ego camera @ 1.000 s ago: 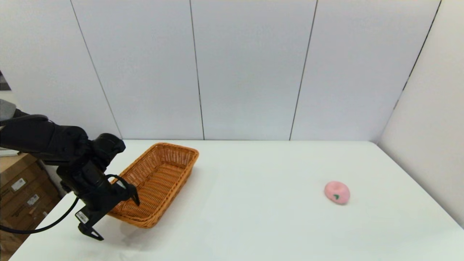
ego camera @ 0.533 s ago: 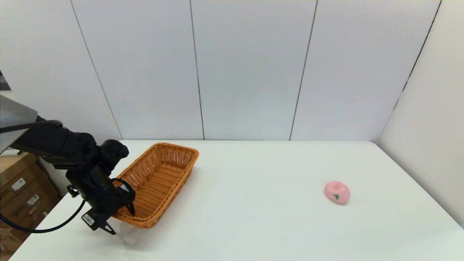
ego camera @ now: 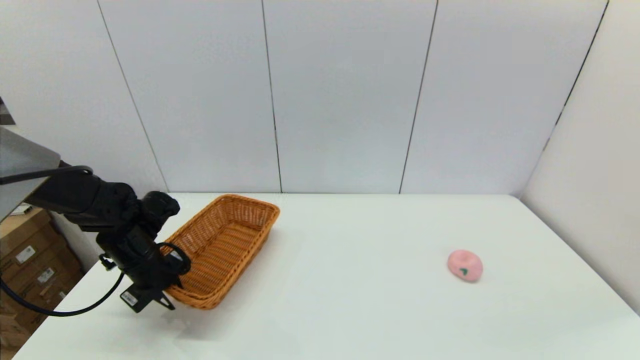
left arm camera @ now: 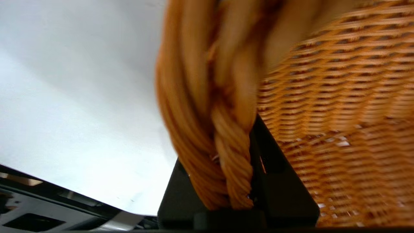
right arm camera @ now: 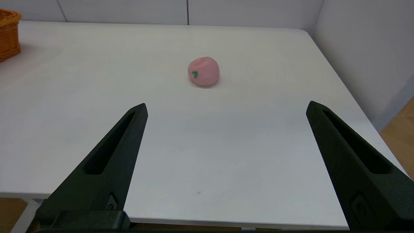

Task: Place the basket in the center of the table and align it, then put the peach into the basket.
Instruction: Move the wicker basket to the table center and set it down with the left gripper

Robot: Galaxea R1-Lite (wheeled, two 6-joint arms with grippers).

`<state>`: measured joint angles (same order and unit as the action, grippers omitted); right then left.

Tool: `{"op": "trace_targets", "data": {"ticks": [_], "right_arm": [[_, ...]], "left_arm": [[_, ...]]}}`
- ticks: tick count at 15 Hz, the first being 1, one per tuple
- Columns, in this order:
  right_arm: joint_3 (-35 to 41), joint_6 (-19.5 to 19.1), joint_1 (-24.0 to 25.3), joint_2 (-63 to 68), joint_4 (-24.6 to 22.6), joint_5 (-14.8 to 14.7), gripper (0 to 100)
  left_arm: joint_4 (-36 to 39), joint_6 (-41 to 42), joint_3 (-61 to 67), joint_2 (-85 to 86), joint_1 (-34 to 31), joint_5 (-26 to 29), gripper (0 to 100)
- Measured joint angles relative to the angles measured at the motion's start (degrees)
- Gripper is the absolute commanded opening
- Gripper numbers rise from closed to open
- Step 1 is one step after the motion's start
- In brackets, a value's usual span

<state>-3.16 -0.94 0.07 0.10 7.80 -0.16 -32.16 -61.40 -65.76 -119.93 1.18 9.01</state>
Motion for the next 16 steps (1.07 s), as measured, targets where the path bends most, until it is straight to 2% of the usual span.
{"op": "trace_targets", "data": {"ticks": [7, 11, 16], "right_arm": [[-0.11, -0.32, 0.04, -0.02, 0.02, 0.09, 100], [-0.11, -0.35, 0.02, -0.02, 0.02, 0.09, 100], [-0.11, -0.32, 0.06, -0.02, 0.00, 0.11, 100]], "left_arm": [[4.07, 1.76, -0.74, 10.59, -0.06, 12.43, 0], [3.80, 8.13, -1.38, 17.13, 0.52, 19.04, 0], [0.55, 20.57, -1.39, 20.19, 8.07, 20.22, 0]]}}
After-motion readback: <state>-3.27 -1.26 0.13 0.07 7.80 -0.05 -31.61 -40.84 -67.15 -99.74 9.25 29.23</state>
